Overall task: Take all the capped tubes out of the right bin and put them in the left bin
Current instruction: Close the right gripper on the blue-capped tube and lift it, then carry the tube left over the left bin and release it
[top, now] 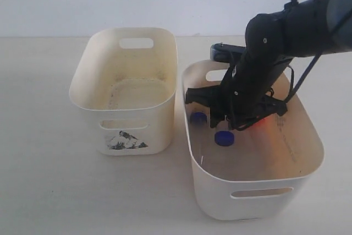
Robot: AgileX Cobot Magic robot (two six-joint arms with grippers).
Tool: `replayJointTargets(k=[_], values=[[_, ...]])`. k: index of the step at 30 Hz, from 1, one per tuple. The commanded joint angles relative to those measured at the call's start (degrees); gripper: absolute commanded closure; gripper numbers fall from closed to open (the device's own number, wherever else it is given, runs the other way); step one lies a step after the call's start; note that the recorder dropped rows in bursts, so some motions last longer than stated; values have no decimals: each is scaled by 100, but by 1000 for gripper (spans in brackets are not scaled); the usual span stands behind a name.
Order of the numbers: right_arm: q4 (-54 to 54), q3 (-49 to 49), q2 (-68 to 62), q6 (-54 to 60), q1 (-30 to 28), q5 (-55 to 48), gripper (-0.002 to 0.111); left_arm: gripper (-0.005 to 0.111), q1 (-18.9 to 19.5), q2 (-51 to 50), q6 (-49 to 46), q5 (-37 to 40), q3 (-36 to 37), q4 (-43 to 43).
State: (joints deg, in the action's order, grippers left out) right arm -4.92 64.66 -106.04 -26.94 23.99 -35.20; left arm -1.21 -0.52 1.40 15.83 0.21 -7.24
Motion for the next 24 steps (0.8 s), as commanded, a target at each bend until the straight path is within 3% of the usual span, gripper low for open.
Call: replayJointTargets(k=[1,12,17,24], values=[[95,-1,320,38,-10,77,108,102,6,11,66,-84,-21,38],[702,-1,1389,-166,-10,547,108,102,6,11,66,-84,-21,38],[234,-1,1914,-93,116,1796,108,102,6,11,66,-84,-21,38],[116,-1,1679,-70,901,3626,108,102,6,11,66,-84,-21,38]])
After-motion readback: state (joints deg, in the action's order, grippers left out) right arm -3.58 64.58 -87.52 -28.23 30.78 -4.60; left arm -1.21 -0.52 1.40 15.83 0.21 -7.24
